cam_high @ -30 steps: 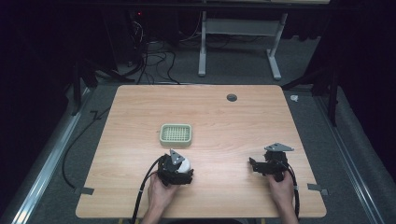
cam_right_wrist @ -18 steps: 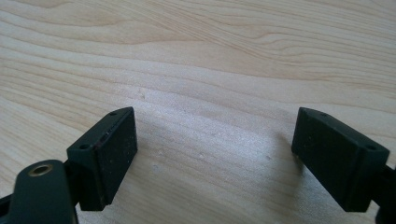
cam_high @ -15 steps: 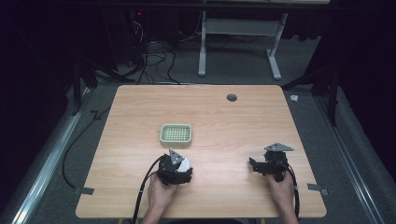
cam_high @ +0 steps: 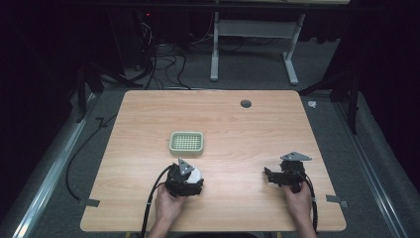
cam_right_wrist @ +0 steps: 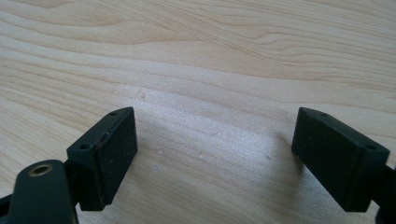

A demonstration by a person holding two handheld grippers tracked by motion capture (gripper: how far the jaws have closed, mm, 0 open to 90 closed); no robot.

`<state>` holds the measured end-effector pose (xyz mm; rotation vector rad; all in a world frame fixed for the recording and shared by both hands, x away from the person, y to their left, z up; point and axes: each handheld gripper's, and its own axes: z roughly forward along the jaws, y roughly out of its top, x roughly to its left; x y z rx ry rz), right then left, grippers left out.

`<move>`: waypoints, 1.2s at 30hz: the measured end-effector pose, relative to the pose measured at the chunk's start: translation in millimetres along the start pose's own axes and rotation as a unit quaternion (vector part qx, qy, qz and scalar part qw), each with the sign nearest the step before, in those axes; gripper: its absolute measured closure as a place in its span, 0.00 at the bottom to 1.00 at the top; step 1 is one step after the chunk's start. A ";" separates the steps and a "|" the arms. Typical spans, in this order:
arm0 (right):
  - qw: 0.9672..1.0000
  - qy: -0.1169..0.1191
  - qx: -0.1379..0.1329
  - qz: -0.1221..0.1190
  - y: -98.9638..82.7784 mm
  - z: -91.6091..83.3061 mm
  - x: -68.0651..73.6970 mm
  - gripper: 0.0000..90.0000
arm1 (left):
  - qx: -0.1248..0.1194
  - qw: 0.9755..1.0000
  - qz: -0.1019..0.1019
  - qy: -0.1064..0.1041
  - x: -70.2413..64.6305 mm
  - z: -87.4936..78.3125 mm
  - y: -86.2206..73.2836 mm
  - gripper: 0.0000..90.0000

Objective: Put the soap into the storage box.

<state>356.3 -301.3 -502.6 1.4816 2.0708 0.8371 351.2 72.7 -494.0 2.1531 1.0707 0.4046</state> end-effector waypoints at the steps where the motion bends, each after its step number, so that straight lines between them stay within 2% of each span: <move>1: 1.000 0.000 0.000 0.000 0.0 0.0 0.0 0.17 | -0.002 1.000 -0.001 -0.002 0.6 -1.4 0.5 0.27; 5: 1.000 0.000 0.000 0.000 0.0 0.0 0.0 0.17 | -0.004 1.000 0.004 -0.001 0.4 -6.7 4.0 0.27; 6: 1.000 0.000 0.000 0.000 0.0 0.0 0.0 0.17 | -0.006 1.000 0.018 0.004 -2.3 -10.3 6.8 0.27; 9: 1.000 0.000 0.000 0.000 0.0 0.0 0.0 0.17 | -0.010 1.000 0.029 0.001 -5.4 -14.7 10.4 0.27; 13: 1.000 0.000 0.000 0.000 0.0 0.0 0.0 0.17 | -0.012 0.999 0.032 -0.003 -7.2 -17.5 13.3 0.27; 15: 1.000 0.000 0.000 0.000 0.0 0.0 0.0 0.17 | -0.018 0.999 0.028 -0.014 -8.0 -19.9 16.6 0.27; 19: 1.000 0.000 0.001 0.001 0.0 -0.1 0.1 0.17 | -0.025 0.999 0.028 -0.019 -8.0 -22.7 19.9 0.27; 22: 1.000 0.000 0.001 0.001 0.0 -0.1 0.1 0.17 | -0.026 0.999 0.047 -0.008 -10.1 -28.1 24.2 0.27; 24: 1.000 0.000 0.001 0.001 0.0 -0.1 0.1 0.17 | -0.027 0.998 0.051 -0.009 -10.4 -30.8 26.7 0.27; 33: 1.000 0.000 0.001 0.001 0.0 -0.1 0.1 0.17 | -0.036 0.998 0.048 -0.026 -7.2 -36.6 36.3 0.27; 36: 1.000 0.000 0.001 0.001 -0.1 -0.1 0.0 0.17 | -0.042 0.998 0.037 -0.041 -1.5 -39.2 39.8 0.27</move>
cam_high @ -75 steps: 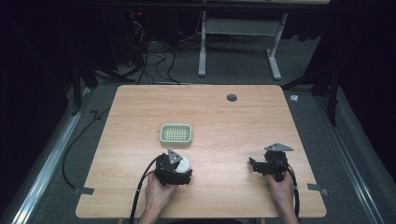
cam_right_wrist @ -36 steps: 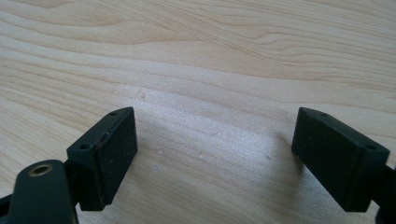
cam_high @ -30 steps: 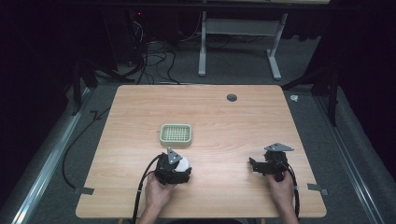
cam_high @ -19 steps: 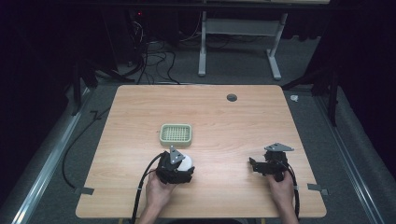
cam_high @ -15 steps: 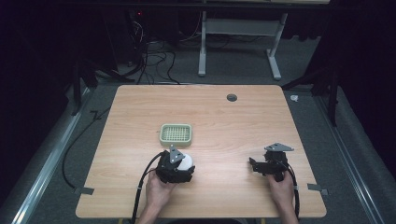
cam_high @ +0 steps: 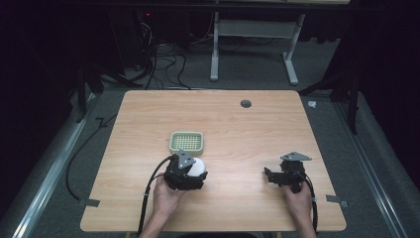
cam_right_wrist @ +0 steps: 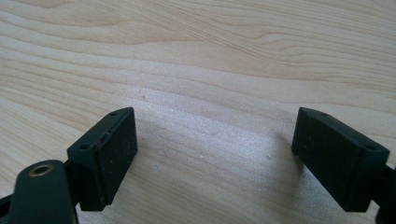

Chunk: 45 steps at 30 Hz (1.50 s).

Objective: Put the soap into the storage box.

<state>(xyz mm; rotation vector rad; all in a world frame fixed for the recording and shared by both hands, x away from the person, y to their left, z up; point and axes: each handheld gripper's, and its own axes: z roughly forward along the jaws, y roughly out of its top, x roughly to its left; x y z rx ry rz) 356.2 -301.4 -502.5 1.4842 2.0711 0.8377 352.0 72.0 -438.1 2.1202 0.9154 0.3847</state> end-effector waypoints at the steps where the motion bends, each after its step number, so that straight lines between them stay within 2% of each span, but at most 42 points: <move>1: 1.000 0.000 0.000 0.000 0.0 0.0 0.0 0.17 | 0.001 1.000 0.000 0.003 0.8 -0.7 0.9 0.27; 3: 1.000 0.000 0.000 0.000 0.0 0.0 0.0 0.17 | 0.002 1.000 0.004 0.009 1.7 -2.1 2.8 0.27; 12: 1.000 0.000 0.000 0.000 0.0 0.0 0.1 0.17 | -0.003 1.000 -0.003 0.001 11.7 -3.2 10.3 0.27; 25: 1.000 0.000 0.000 0.000 0.0 0.0 0.0 0.17 | -0.003 1.000 -0.005 0.006 25.5 -4.3 24.8 0.27; 34: 1.000 0.001 0.000 0.000 -0.1 -0.2 0.1 0.17 | 0.000 1.000 -0.020 0.008 38.3 -1.1 30.6 0.27; 38: 1.000 0.001 0.000 0.000 -0.1 -0.2 0.1 0.17 | 0.000 1.000 -0.015 0.012 42.2 -1.2 35.2 0.27; 42: 1.000 0.001 0.000 0.000 -0.1 -0.2 0.1 0.17 | -0.003 1.000 -0.028 0.005 47.4 -0.8 36.4 0.27; 45: 1.000 0.001 0.000 0.000 -0.1 -0.2 0.1 0.17 | -0.001 0.999 -0.034 0.009 51.9 1.0 36.4 0.27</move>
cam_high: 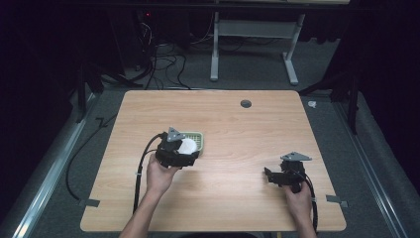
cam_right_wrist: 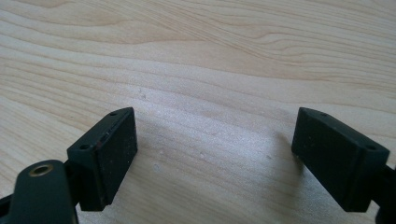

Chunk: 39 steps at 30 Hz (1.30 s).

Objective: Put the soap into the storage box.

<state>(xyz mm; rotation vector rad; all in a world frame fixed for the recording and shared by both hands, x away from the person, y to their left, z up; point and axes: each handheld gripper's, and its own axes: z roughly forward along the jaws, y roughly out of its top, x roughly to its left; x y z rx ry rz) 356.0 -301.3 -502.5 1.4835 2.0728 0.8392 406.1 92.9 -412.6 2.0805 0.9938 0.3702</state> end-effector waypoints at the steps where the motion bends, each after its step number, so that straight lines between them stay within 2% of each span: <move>1: 1.000 0.000 0.000 0.000 0.0 0.0 0.0 0.17 | 0.001 1.000 -0.002 0.003 2.4 1.3 0.5 0.27; 8: 1.000 0.000 0.000 0.000 0.0 0.0 0.0 0.17 | 0.012 1.000 0.011 0.015 5.6 2.2 6.3 0.27; 18: 1.000 0.000 0.000 0.000 0.0 0.0 0.0 0.17 | 0.016 1.000 0.004 0.015 15.0 10.2 12.8 0.27; 19: 1.000 0.000 0.000 0.000 0.0 0.0 0.0 0.17 | 0.021 1.000 0.004 0.022 17.4 12.9 14.4 0.27; 28: 1.000 0.000 0.000 0.000 0.0 0.0 -0.1 0.17 | 0.022 0.999 -0.016 0.028 26.9 23.7 15.3 0.27; 33: 1.000 0.000 0.000 0.000 0.0 0.0 0.0 0.17 | 0.022 0.999 -0.033 0.032 34.3 32.8 15.4 0.27; 39: 1.000 0.000 0.000 0.000 0.0 0.0 0.0 0.17 | 0.030 0.998 -0.040 0.042 38.4 42.0 13.9 0.27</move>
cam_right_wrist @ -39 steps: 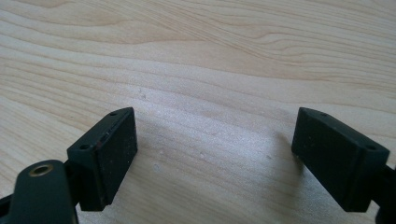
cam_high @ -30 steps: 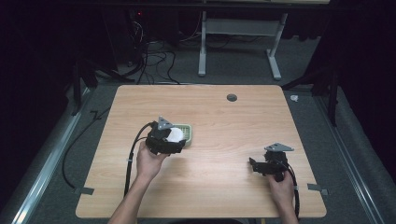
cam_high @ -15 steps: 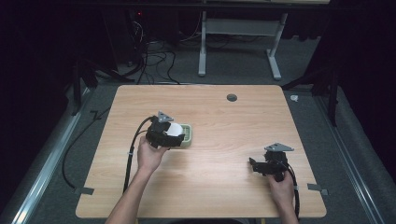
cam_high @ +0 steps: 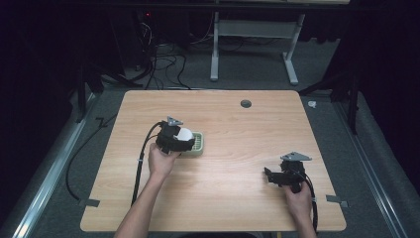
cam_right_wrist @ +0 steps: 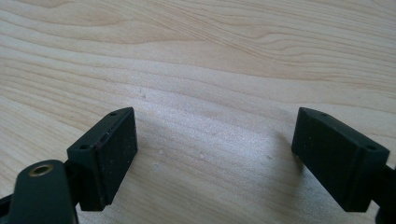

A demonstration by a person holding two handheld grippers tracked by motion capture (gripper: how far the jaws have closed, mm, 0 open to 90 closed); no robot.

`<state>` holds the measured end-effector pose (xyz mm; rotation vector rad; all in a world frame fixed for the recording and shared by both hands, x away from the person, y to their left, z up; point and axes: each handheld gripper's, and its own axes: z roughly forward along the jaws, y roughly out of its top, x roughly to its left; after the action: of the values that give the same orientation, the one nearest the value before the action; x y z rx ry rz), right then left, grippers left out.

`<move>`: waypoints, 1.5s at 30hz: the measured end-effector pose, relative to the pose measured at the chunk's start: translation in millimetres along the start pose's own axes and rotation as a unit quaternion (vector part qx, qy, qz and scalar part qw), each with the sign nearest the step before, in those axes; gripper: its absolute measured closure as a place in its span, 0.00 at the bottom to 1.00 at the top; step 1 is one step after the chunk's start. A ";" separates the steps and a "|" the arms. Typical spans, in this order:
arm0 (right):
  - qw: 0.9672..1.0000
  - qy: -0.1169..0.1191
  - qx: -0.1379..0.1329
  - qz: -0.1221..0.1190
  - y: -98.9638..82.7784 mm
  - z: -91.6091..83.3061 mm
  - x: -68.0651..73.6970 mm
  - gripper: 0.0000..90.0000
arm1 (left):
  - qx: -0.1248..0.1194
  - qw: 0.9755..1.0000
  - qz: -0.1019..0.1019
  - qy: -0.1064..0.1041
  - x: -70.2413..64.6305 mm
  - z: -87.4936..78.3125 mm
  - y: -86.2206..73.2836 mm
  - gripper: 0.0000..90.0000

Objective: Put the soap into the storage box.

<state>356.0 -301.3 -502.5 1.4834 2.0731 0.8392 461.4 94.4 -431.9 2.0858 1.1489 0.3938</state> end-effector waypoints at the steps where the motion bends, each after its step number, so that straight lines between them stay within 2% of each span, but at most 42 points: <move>1: 1.000 0.000 0.000 0.000 0.0 0.0 0.0 0.17 | 0.000 1.000 0.000 0.000 0.0 0.0 0.0 0.27; 9: 1.000 0.000 0.000 0.000 0.0 0.0 0.0 0.17 | 0.012 1.000 -0.007 0.019 3.7 15.2 -1.9 0.27; 12: 1.000 -0.001 0.000 -0.001 0.0 0.1 -0.1 0.17 | 0.016 0.999 -0.011 0.034 3.8 23.6 -3.1 0.27; 16: 1.000 -0.001 0.000 0.001 0.1 0.0 0.1 0.17 | 0.017 0.999 -0.018 0.039 4.9 31.0 -4.2 0.27; 20: 1.000 -0.001 0.000 0.000 0.1 0.0 0.2 0.17 | 0.026 0.998 -0.016 0.045 6.5 36.4 -6.1 0.27; 26: 1.000 -0.001 0.000 0.001 0.1 0.1 0.3 0.17 | 0.031 0.998 -0.014 0.048 5.6 42.7 -7.8 0.27; 39: 1.000 -0.001 0.000 0.000 0.1 0.0 0.2 0.17 | 0.047 0.997 -0.026 0.056 5.1 53.1 -10.6 0.27; 42: 1.000 -0.001 0.000 0.000 0.1 0.0 0.1 0.17 | 0.048 0.997 -0.028 0.056 5.8 51.9 -10.4 0.27; 45: 1.000 -0.001 0.000 0.000 0.1 0.0 0.1 0.17 | 0.037 0.997 -0.027 0.055 6.3 48.3 -9.3 0.27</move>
<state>356.0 -301.1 -502.4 1.4844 2.0718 0.8379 486.5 81.6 -472.8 2.1135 1.2992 0.4528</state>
